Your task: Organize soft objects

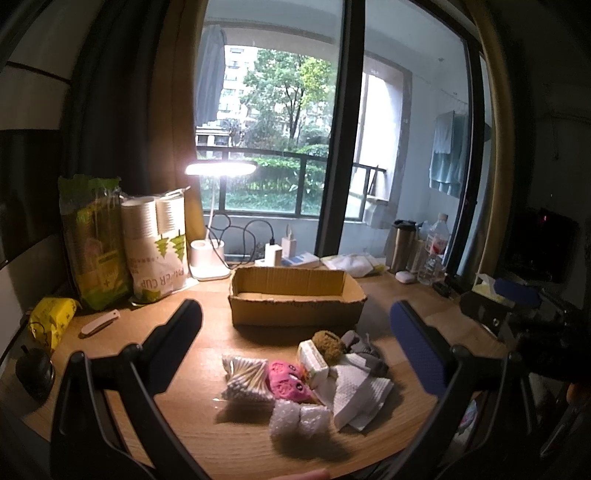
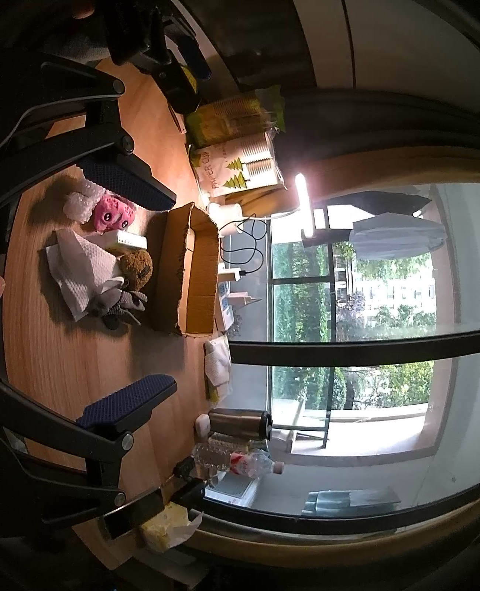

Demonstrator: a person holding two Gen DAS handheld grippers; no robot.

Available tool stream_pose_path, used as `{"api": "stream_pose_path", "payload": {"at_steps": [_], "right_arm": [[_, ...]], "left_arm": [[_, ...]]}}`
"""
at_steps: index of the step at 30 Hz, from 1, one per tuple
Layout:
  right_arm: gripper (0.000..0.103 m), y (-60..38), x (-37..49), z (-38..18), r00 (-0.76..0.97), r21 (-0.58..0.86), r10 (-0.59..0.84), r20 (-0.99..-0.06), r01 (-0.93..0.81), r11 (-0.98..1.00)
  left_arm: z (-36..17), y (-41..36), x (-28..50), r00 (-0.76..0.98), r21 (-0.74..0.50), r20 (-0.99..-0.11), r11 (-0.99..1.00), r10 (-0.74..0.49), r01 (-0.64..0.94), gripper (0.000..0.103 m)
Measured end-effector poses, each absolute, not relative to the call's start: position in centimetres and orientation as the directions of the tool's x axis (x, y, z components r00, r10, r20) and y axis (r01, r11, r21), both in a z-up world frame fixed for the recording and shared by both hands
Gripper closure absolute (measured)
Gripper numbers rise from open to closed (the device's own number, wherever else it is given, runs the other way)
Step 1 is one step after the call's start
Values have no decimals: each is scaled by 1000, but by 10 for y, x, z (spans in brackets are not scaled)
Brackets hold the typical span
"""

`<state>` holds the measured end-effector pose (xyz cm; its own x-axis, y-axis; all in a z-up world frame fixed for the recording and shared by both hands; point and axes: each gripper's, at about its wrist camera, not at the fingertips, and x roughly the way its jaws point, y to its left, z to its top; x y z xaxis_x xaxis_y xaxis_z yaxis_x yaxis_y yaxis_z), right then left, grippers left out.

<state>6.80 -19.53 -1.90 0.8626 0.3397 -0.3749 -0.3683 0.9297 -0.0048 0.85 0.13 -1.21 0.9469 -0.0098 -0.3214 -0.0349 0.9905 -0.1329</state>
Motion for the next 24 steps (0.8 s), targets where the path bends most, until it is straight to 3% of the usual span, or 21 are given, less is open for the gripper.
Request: {"api": "stream_pose_path", "payload": {"at_steps": [24], "right_arm": [[11, -200, 139, -100, 754, 39, 297, -587, -340, 940]], "left_arm": [[-130, -8, 86, 738, -149, -669, 989, -93, -10, 1]]}}
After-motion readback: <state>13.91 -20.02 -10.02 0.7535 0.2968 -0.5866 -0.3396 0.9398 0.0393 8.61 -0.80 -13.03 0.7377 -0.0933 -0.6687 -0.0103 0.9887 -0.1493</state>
